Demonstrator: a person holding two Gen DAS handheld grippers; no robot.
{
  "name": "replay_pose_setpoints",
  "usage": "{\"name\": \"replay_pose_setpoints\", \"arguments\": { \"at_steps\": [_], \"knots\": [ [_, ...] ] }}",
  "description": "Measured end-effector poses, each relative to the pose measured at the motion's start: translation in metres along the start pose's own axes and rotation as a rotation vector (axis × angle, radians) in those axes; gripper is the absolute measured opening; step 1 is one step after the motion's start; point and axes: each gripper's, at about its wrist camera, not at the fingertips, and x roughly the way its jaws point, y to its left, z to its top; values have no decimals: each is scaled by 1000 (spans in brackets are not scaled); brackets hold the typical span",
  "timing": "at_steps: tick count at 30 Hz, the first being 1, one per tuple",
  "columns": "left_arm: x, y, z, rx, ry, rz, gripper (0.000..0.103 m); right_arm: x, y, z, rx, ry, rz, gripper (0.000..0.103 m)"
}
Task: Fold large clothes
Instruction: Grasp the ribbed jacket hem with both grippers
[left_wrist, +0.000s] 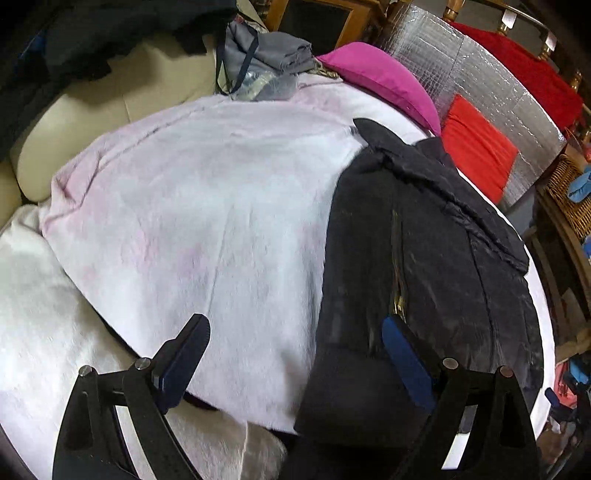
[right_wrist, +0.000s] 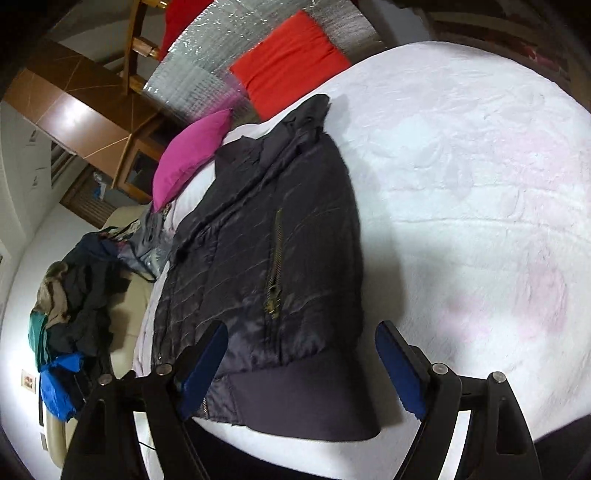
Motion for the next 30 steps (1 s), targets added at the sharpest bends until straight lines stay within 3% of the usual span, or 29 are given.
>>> {"name": "replay_pose_setpoints", "arguments": {
  "at_steps": [6, 11, 19, 30],
  "knots": [
    [8, -4, -9, 11, 32, -77, 94, -2, -3, -16, 23, 20, -13, 85],
    [17, -1, -11, -20, 58, -83, 94, 5, -4, -22, 37, 38, 1, 85],
    [8, 2, -14, -58, 30, -112, 94, 21, -8, -23, 51, 73, -2, 85],
    [21, -12, -6, 15, 58, -130, 94, 15, -8, -24, 59, 56, -10, 85]
  ]
}}
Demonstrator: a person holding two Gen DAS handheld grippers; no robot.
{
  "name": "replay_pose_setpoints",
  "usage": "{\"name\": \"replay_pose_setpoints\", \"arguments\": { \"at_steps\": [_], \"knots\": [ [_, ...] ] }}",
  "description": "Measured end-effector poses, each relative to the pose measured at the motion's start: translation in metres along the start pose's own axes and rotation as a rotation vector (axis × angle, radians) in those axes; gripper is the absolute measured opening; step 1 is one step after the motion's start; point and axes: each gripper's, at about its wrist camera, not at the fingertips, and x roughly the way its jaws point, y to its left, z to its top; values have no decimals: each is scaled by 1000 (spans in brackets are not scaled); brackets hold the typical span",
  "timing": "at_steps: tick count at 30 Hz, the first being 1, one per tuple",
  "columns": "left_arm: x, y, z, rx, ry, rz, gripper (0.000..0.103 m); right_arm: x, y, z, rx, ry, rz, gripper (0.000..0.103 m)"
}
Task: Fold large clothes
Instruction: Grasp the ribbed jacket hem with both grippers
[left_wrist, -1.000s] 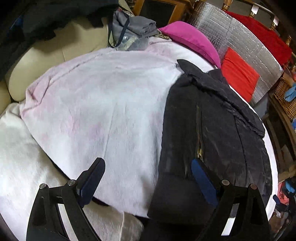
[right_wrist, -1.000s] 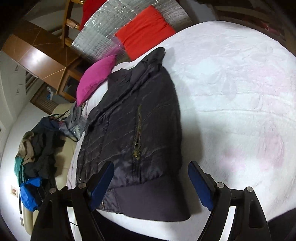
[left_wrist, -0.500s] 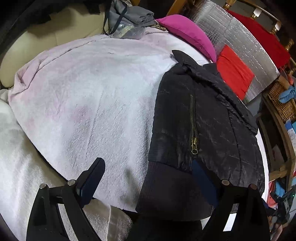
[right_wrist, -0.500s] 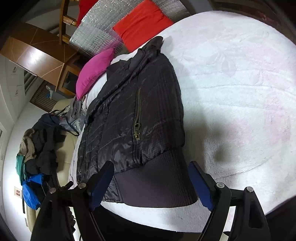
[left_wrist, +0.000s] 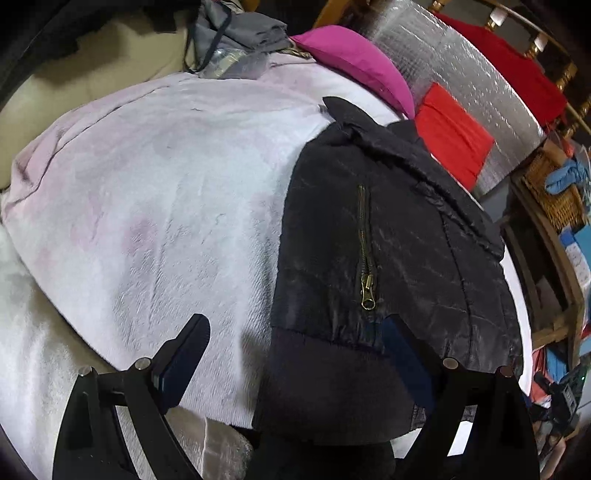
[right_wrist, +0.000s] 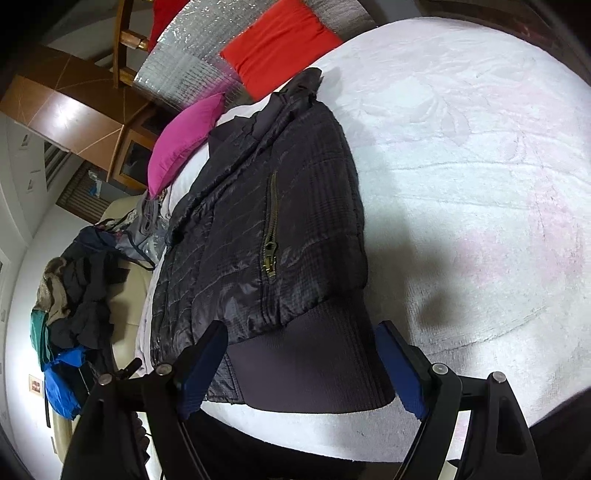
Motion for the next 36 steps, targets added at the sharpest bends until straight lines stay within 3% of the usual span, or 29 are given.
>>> {"name": "replay_pose_setpoints", "arguments": {
  "at_steps": [7, 20, 22, 23, 25, 29, 31, 34, 35, 36],
  "knots": [
    [21, -4, 5, 8, 53, -27, 94, 13, -3, 6, -3, 22, -8, 85],
    [29, -12, 6, 17, 84, -56, 94, 27, -3, 13, -44, 11, -74, 83],
    [35, -13, 6, 11, 100, -57, 94, 28, 0, 13, -63, 12, -90, 70],
    [37, -13, 6, 8, 106, -55, 92, 30, 1, 13, -69, 27, -99, 48],
    [38, -13, 6, 3, 109, -58, 86, 31, 1, 14, -69, 38, -110, 43],
    [37, -13, 5, 10, 115, -22, 58, 20, 11, 14, -106, 12, -92, 30],
    [36, -8, 6, 3, 118, -5, 52, 20, 11, 14, -106, 10, -92, 30],
    [34, -3, 6, -30, 113, -26, 52, 26, 0, 13, -54, 27, -86, 35],
    [33, -4, 6, -27, 102, -24, 54, 24, -2, 13, -36, 22, -68, 47],
    [32, -4, 5, -21, 96, -20, 56, 22, -2, 12, -27, 16, -47, 72]
  ]
}}
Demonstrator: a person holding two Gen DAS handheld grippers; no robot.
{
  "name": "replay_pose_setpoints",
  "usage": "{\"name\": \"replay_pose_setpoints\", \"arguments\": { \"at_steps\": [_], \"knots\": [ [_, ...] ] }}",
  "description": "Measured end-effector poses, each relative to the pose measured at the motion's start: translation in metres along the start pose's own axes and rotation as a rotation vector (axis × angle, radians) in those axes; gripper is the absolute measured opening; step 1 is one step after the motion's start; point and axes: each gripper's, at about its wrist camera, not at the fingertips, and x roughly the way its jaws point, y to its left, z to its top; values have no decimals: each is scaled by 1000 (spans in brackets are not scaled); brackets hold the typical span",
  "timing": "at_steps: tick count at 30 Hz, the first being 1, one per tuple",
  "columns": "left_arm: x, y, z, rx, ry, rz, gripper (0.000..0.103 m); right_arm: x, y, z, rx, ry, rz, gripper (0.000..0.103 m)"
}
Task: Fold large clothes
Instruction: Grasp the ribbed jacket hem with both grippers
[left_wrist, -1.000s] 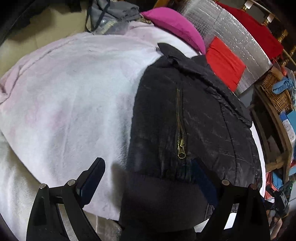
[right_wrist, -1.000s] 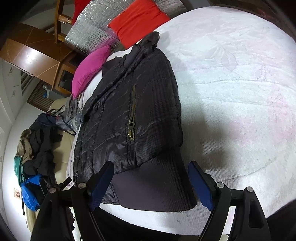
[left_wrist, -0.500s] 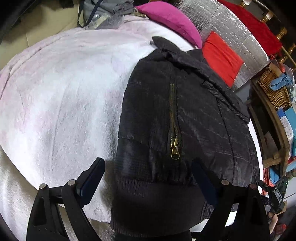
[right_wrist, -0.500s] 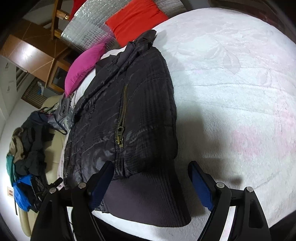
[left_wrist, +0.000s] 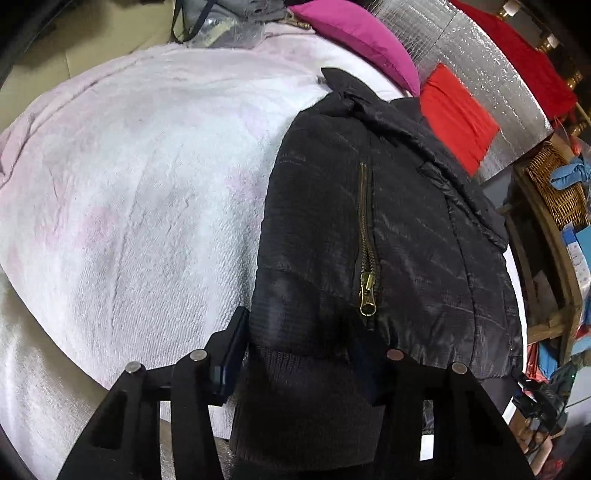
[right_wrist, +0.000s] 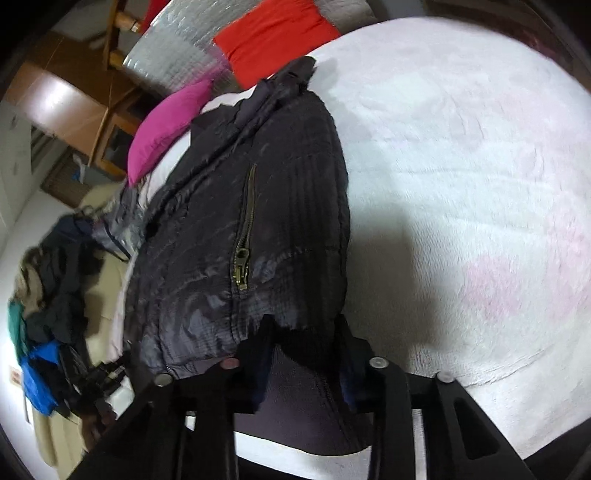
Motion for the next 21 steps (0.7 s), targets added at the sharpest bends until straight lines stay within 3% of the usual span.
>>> {"name": "replay_pose_setpoints", "arguments": {
  "at_steps": [2, 4, 5, 6, 7, 8, 9, 11, 21],
  "knots": [
    [0, -2, -1, 15, -2, -3, 72, -5, 4, -3, -10, -21, 16, 78],
    [1, -4, 0, 20, -4, -21, 73, -4, 12, -4, -57, -5, -10, 76],
    [4, -4, 0, 24, -3, -14, 73, -3, 13, -4, -64, -1, -19, 71],
    [6, -6, 0, 25, 4, -14, 73, 0, 12, -3, -65, 8, -20, 50],
    [11, -5, 0, 25, 19, -18, 69, 4, 11, -3, -60, 22, -44, 38],
    [14, -6, 0, 25, 31, -13, 52, 6, 8, -2, -51, 28, -60, 32],
    [15, -7, 1, 26, 39, 6, 46, 7, 5, -1, -43, 36, -49, 25],
    [11, -3, 4, 10, 39, -8, 22, 6, 6, 0, -57, 47, -52, 15],
    [-32, -17, 12, 44, -42, -74, 18, -28, 16, 10, -51, -17, 75, 9]
  ]
}}
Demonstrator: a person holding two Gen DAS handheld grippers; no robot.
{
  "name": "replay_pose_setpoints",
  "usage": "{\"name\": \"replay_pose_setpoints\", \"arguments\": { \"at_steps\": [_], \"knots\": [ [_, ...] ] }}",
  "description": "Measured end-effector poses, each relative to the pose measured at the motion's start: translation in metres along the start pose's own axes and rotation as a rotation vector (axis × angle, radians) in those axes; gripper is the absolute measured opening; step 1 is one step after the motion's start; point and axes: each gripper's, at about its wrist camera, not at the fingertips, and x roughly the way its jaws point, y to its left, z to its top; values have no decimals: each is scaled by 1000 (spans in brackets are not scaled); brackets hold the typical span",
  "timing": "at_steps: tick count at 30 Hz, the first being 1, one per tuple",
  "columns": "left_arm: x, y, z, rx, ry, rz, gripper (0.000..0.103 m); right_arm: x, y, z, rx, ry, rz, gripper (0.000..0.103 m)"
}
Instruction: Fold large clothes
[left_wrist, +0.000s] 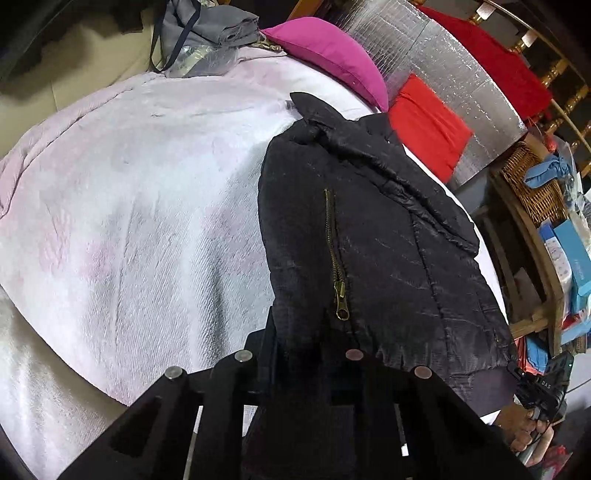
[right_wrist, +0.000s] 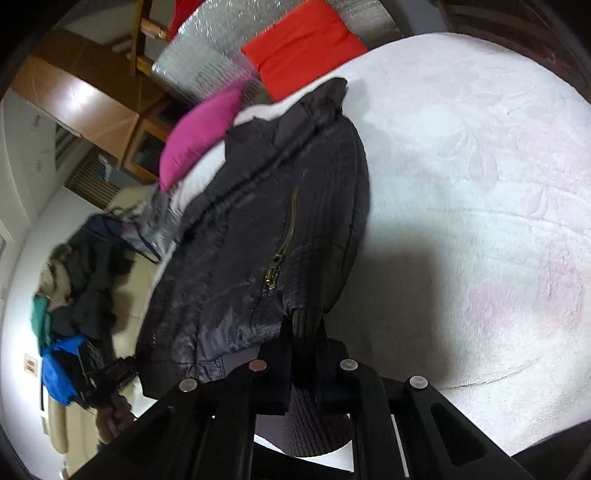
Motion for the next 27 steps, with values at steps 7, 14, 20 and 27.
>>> {"name": "replay_pose_setpoints", "arguments": {
  "at_steps": [7, 14, 20, 27],
  "knots": [
    [4, 8, -8, -14, 26, -4, 18, 8, -21, -10, 61, 23, 20, 9],
    [-1, 5, -8, -6, 23, -7, 18, -4, -23, -4, 57, 8, 48, 9],
    [-1, -1, -14, -9, 32, -17, 18, -11, -37, 2, 73, 26, 70, 9],
    [4, -4, -8, 0, 39, -21, 18, -7, -34, 14, 55, 39, 73, 9]
  ]
}}
